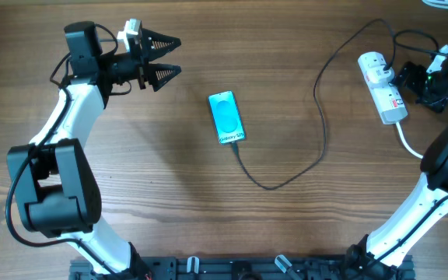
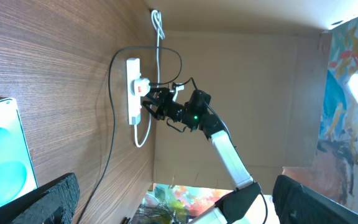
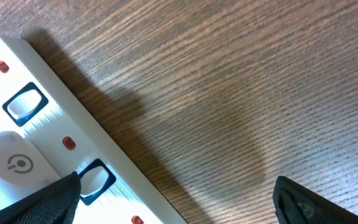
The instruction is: Plug charger to phone and switch on socket
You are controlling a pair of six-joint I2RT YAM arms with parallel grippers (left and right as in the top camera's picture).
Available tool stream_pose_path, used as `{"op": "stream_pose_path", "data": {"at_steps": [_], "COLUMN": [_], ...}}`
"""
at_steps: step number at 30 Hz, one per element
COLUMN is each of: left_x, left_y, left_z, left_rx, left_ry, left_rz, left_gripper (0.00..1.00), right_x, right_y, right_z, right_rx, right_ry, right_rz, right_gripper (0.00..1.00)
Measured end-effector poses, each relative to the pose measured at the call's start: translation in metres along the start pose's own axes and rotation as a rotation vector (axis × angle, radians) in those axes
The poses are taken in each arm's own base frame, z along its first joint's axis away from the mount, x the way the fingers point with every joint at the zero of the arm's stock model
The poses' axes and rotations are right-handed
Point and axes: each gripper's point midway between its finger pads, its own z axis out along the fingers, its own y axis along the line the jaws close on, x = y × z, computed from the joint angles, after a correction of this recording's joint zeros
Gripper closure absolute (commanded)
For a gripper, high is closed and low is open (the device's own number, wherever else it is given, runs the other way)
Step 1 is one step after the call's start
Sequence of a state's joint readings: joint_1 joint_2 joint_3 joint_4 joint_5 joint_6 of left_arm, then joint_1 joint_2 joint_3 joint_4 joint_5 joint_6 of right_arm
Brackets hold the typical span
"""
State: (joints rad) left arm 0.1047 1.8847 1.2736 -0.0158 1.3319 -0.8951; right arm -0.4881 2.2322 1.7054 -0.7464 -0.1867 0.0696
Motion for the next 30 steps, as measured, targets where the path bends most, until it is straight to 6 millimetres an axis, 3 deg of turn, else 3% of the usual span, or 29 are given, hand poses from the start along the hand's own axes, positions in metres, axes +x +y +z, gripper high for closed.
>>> {"op": "stream_pose_path", "data": {"at_steps": [8, 12, 17, 24, 30], "left_x": [0.000, 0.000, 0.000, 0.000, 0.000], "left_y": [0.000, 0.000, 0.000, 0.000, 0.000], "left_z": [0.000, 0.000, 0.000, 0.000, 0.000], "left_rx": [0.000, 0.000, 0.000, 0.000, 0.000], "left_ry": [0.000, 0.000, 0.000, 0.000, 0.000], "left_rz": [0.000, 0.000, 0.000, 0.000, 0.000], "left_gripper": [0.00, 0.00, 0.00, 0.00, 0.00], "right_x": [0.008, 0.009, 0.016, 0.003, -0.001], "right_y": [0.000, 0.001, -0.003, -0.016, -0.002], "right_z": [0.002, 0.003, -0.002, -0.004, -0.004], "right_rx": [-0.004, -0.021, 0.008, 0.060, -0.018], "right_ry": [0.025, 0.007, 0.044, -0.003, -0.019], "right_rz": [0.014, 0.020, 0.028, 0.029, 0.023], "right_gripper": [0.00, 0.08, 0.04, 0.00, 0.00]}}
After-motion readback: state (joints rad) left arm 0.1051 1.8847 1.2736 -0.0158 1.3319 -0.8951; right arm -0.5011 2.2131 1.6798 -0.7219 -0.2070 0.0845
